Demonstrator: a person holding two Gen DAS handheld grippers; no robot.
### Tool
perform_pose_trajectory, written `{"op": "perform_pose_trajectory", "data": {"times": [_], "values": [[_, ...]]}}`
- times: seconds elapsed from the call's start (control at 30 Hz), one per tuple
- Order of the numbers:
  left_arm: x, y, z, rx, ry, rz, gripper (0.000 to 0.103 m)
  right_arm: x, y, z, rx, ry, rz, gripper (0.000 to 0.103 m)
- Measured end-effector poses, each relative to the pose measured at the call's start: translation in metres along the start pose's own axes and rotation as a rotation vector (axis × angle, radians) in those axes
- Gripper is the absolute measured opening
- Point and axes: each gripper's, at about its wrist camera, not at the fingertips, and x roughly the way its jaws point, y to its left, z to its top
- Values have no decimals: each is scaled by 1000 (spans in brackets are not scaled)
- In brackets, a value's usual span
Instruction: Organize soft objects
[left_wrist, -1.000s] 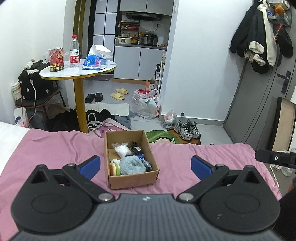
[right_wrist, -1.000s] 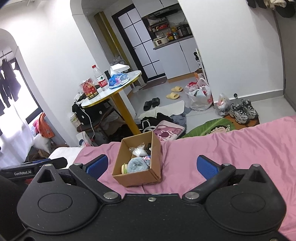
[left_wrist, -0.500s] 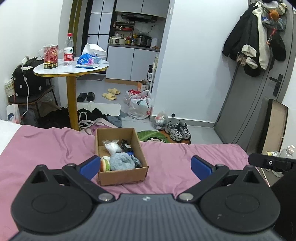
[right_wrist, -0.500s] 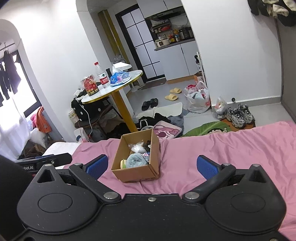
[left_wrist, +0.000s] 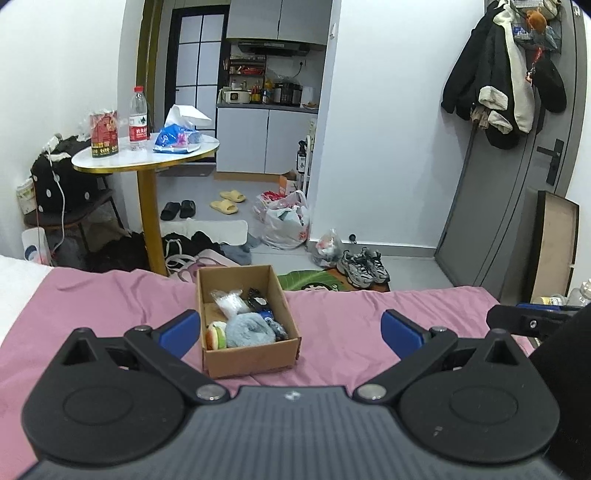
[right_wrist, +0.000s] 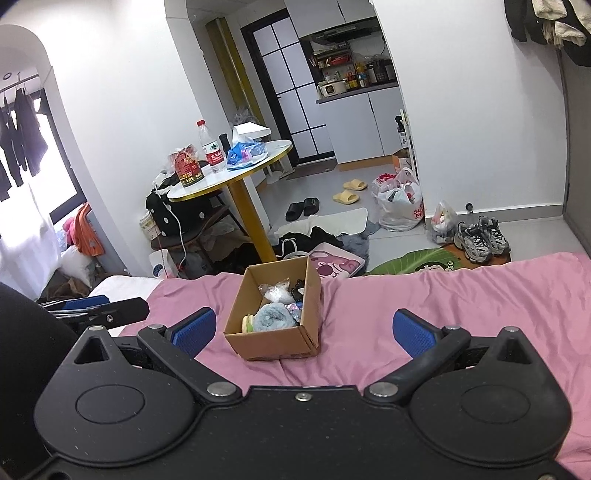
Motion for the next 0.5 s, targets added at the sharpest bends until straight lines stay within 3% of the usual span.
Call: {"op": "perform_pose_trajectory", "data": {"times": [0.5], "values": [[-1, 2, -2, -27, 11, -23, 103, 2, 6, 2, -17, 17, -10, 103]]}}
